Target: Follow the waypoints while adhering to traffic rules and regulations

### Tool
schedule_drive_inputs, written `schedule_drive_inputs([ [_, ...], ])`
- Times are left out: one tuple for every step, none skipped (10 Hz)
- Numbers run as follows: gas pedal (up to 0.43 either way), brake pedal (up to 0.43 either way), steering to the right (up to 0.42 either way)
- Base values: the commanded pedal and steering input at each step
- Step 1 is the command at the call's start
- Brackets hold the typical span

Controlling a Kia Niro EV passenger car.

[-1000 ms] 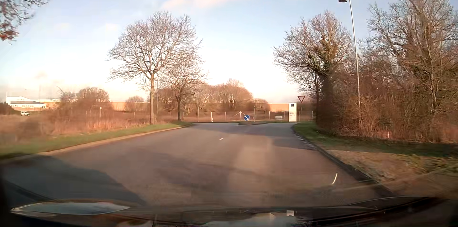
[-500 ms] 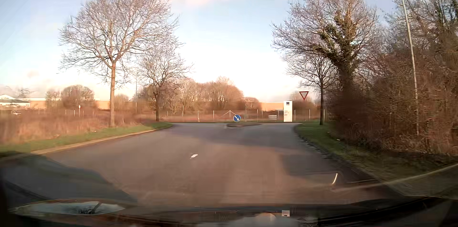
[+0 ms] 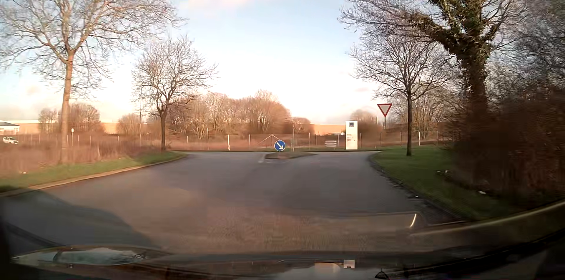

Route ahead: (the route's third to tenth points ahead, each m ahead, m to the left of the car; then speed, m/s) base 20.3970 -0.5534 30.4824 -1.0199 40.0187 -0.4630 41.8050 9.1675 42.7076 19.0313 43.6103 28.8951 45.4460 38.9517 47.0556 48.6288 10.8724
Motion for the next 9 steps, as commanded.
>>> schedule_drive_inputs([
  [0.000,0.000,0.023],
  [0.000,0.000,0.022],
  [0.000,0.006,0.021],
  [0.000,0.024,0.020],
  [0.000,0.073,0.021],
  [0.000,0.098,0.021],
  [0.000,0.128,0.024],
  [0.000,0.152,0.025],
  [0.000,0.165,0.024],
])
